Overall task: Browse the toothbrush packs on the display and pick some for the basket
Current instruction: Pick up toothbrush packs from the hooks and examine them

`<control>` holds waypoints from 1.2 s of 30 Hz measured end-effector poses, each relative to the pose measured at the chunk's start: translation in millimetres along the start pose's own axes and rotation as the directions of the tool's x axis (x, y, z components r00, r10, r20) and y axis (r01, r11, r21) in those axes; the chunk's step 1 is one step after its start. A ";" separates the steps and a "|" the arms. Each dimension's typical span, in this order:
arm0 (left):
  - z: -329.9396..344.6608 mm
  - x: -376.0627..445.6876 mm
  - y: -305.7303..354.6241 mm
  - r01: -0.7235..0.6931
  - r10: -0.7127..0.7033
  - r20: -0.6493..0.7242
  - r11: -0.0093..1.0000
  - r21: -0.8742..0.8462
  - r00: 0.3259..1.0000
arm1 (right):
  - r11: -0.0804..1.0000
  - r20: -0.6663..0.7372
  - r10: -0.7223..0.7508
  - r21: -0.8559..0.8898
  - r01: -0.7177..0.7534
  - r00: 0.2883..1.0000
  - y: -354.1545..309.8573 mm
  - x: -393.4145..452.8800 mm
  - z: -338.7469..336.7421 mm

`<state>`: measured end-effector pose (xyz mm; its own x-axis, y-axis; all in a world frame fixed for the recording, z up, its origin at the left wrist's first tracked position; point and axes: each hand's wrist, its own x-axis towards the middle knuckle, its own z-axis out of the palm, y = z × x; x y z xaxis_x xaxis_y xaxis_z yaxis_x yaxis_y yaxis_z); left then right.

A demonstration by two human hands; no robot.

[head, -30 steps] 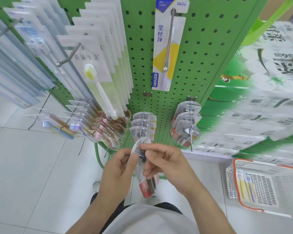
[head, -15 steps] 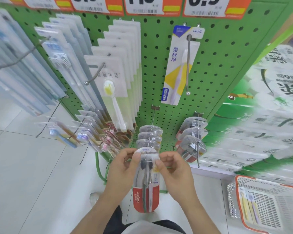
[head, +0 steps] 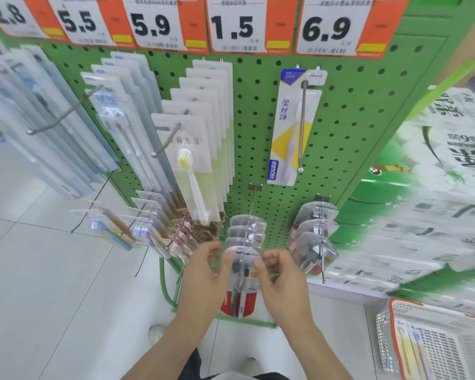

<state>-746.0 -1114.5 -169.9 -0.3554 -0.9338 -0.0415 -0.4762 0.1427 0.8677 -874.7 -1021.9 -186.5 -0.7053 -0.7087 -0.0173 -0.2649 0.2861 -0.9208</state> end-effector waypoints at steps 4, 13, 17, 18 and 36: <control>14.8 -17.2 7.2 -0.076 0.082 -0.106 0.996 0.055 0.991 | 0.999 -0.054 -0.037 -0.025 0.035 0.998 2.8 14.5 6.1; 38.0 -3.2 13.5 -0.041 0.045 0.082 0.997 -0.060 0.996 | 0.997 -0.110 -0.040 -0.075 0.032 0.993 -7.1 50.2 8.4; 39.5 8.2 12.8 -0.064 0.072 0.128 0.996 -0.067 0.989 | 0.998 -0.151 -0.024 -0.067 0.014 0.988 -13.6 65.5 12.2; 40.5 11.6 12.1 -0.066 0.075 0.130 0.996 -0.067 0.989 | 0.998 -0.159 -0.016 -0.069 0.005 0.987 -14.8 69.3 12.3; 60.4 4.3 -14.4 0.245 -0.265 0.221 0.963 0.114 0.939 | 0.991 -0.361 -0.042 0.100 0.084 0.931 -45.4 26.0 -105.0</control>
<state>-789.2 -1100.8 -212.6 -0.3855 -0.8415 -0.3785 -0.6372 -0.0539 0.7688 -950.1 -985.6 -104.2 -0.8833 -0.4393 0.1637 -0.2561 0.1598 -0.9534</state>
